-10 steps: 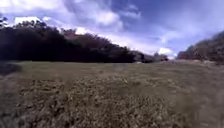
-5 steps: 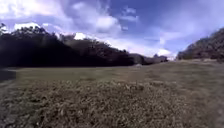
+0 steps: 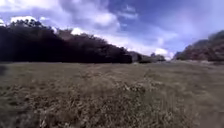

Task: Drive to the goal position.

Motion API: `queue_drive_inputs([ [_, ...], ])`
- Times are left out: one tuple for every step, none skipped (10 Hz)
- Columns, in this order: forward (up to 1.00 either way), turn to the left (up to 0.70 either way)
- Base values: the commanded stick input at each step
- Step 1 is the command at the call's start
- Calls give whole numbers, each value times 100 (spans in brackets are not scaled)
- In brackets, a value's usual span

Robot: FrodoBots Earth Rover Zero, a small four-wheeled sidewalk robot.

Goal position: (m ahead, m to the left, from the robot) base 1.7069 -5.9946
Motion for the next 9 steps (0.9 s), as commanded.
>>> queue_drive_inputs([
  [70,-35],
  [70,-35],
  [70,-35],
  [70,-35],
  [70,-35],
  [70,-35],
  [70,-35],
  [70,-35],
  [70,-35],
])
